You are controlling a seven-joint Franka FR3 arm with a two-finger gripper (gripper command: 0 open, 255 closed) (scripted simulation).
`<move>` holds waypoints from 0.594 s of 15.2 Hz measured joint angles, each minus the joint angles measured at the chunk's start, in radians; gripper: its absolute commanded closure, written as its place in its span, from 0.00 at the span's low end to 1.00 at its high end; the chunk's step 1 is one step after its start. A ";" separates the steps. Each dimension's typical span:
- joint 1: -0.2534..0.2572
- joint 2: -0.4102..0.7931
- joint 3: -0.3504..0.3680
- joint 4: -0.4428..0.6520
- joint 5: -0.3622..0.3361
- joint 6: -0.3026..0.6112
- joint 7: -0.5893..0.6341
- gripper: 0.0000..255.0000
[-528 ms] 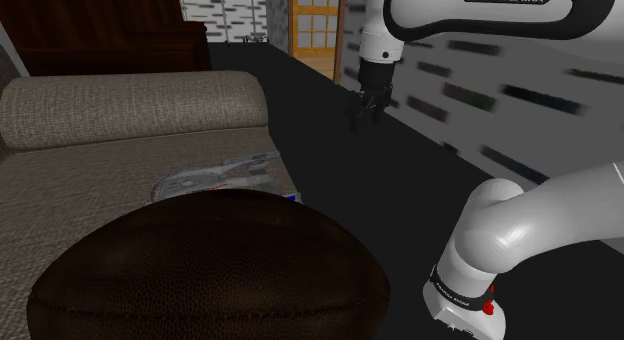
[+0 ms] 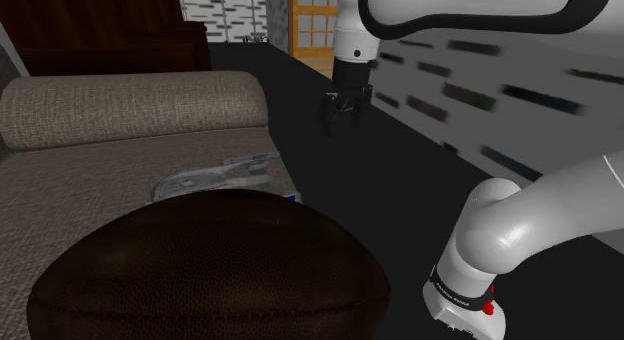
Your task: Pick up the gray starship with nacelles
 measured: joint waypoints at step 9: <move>0.012 0.185 0.218 0.183 0.040 0.020 0.271 0.00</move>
